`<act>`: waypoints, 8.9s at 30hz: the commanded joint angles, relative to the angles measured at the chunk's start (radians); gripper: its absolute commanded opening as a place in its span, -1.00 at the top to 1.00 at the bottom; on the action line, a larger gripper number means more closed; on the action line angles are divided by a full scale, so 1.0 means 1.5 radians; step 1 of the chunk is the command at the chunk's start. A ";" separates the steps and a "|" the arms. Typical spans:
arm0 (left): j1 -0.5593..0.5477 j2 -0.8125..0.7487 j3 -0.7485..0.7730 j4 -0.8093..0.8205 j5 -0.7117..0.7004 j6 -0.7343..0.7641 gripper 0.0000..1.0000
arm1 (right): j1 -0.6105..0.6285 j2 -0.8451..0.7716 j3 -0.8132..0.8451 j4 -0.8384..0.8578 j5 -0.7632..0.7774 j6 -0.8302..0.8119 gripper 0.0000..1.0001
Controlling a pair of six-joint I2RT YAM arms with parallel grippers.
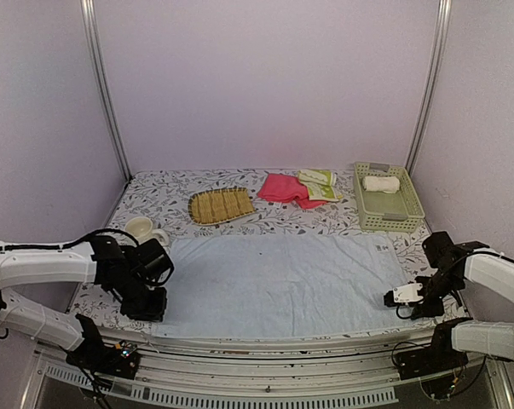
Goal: Roll the towels
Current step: Move the towel to the center of the board, then move the bin to the corner of the board, then pick up the towel from the center of the board, then fold the towel at the center of the board.
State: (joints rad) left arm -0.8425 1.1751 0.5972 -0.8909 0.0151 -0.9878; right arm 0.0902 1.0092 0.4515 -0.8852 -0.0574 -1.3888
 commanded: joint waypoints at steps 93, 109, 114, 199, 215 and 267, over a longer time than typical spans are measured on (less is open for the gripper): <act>0.361 0.543 0.427 0.230 -0.012 0.398 0.74 | -0.110 0.647 0.564 0.201 -0.178 0.598 0.45; 0.357 0.543 0.425 0.235 -0.005 0.401 0.96 | -0.100 0.673 0.553 0.214 -0.150 0.591 0.48; 0.358 0.542 0.424 0.237 0.000 0.402 1.00 | -0.097 0.683 0.552 0.214 -0.142 0.587 0.59; 0.357 0.083 0.162 0.256 0.164 0.388 1.00 | -0.151 0.231 0.304 0.183 -0.227 0.465 0.95; 0.353 -0.010 0.090 0.156 0.171 0.344 1.00 | -0.216 0.082 0.200 0.116 -0.160 0.387 0.95; 0.271 0.063 0.080 -0.036 0.149 0.329 1.00 | -0.224 0.042 0.056 0.004 -0.144 0.103 0.94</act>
State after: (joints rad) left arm -0.4099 1.2533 0.7280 -0.9100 0.2493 -0.4908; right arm -0.2390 1.0744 0.5575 -0.8715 -0.2932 -1.2083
